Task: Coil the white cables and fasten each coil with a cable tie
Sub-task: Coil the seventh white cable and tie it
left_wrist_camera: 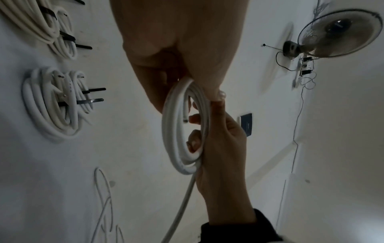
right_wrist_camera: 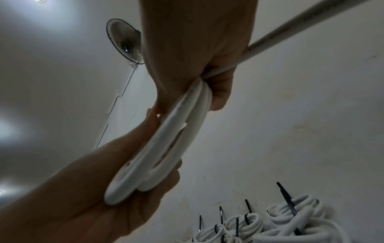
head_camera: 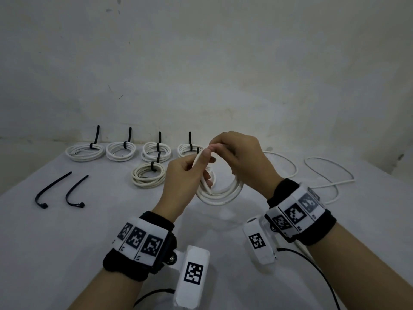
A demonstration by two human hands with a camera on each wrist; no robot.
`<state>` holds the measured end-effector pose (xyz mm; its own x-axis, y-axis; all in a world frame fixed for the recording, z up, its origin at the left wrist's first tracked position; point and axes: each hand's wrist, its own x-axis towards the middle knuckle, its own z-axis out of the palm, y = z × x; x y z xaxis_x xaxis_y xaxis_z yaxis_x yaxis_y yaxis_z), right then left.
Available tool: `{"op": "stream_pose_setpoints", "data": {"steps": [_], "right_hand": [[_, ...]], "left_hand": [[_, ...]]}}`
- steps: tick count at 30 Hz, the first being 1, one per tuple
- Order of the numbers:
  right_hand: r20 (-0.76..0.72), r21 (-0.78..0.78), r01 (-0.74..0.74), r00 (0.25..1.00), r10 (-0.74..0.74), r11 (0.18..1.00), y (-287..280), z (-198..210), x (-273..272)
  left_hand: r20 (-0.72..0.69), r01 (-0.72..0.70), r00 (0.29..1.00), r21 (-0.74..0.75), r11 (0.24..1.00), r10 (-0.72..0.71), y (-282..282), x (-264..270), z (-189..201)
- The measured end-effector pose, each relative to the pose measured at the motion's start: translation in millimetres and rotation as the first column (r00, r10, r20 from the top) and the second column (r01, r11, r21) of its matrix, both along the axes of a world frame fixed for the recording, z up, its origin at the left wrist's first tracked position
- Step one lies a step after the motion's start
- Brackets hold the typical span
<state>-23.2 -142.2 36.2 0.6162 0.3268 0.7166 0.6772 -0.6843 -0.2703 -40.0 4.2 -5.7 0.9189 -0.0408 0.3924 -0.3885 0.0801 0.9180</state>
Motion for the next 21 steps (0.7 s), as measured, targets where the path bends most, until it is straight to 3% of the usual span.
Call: {"op": "stream_pose_setpoints", "data": {"steps": [4,9,12,16,19,21], "right_hand": [[0.026,0.013,-0.018,1.0,0.017,1.0,-2.0,-2.9,1.4],[0.082,0.002,-0.059,0.995,0.059,0.998,-4.8,-2.6,-0.3],[0.12,0.003,-0.117,0.986,0.116,0.993,-7.7,-5.4,-5.1],[0.26,0.113,-0.069,0.965,0.038,0.991,-6.9,-10.0,-6.0],[0.068,0.31,-0.119,0.992,0.103,0.943,-2.9,-4.0,-8.5],[0.006,0.337,-0.106,0.994,0.111,0.936,-0.6,0.6,-9.7]], "left_hand": [[0.005,0.024,1.0,0.015,1.0,-0.024,0.6,-0.6,1.7],[-0.021,0.184,0.983,-0.005,0.983,-0.184,0.1,0.6,3.2],[-0.031,0.165,0.986,-0.037,0.986,-0.166,-2.3,-0.7,2.4],[-0.034,0.172,0.984,-0.112,0.979,-0.177,-6.2,-2.2,2.9],[-0.048,0.19,0.979,-0.149,0.97,-0.199,-7.6,-3.5,4.6],[-0.051,0.192,0.978,-0.173,0.966,-0.203,-7.8,-3.5,4.8]]}}
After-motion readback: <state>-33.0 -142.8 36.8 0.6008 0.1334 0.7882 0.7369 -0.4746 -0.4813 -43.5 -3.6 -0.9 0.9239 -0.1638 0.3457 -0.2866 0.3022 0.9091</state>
